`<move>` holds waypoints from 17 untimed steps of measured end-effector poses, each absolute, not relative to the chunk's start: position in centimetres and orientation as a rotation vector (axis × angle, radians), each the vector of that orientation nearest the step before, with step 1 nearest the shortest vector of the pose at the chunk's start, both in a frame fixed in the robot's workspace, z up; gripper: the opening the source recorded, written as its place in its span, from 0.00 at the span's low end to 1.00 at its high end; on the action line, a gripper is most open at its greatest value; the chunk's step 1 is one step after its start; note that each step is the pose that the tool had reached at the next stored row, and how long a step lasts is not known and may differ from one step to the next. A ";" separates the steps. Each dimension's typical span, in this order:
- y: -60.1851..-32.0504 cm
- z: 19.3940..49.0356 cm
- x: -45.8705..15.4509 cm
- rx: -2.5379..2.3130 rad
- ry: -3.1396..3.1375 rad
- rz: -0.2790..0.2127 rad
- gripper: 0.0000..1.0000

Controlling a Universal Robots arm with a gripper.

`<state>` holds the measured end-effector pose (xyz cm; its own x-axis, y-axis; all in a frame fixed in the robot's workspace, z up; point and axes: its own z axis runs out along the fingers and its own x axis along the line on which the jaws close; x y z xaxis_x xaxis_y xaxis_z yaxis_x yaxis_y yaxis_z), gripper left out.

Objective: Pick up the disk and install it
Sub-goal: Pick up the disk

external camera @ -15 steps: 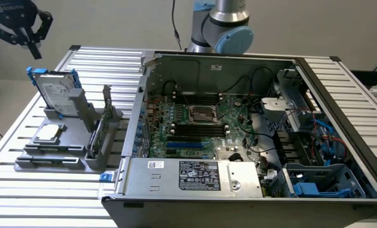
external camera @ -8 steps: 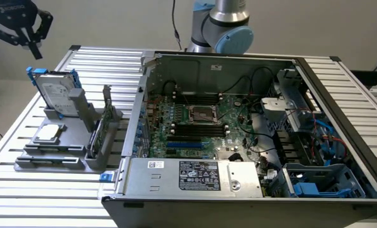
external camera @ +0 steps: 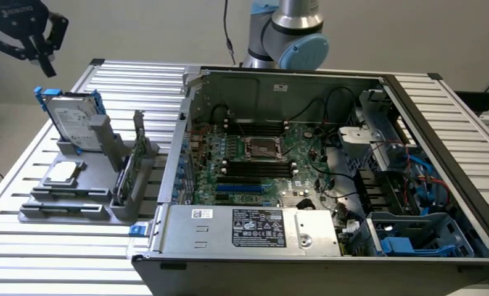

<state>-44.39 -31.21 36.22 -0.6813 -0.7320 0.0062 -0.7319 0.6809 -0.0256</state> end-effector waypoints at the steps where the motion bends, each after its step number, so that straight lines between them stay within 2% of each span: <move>1: -31.2 36.2 -44.4 -1.278 2.864 -0.041 0.11; 17: -31.2 36.1 -44.4 -1.677 2.646 -0.039 0.11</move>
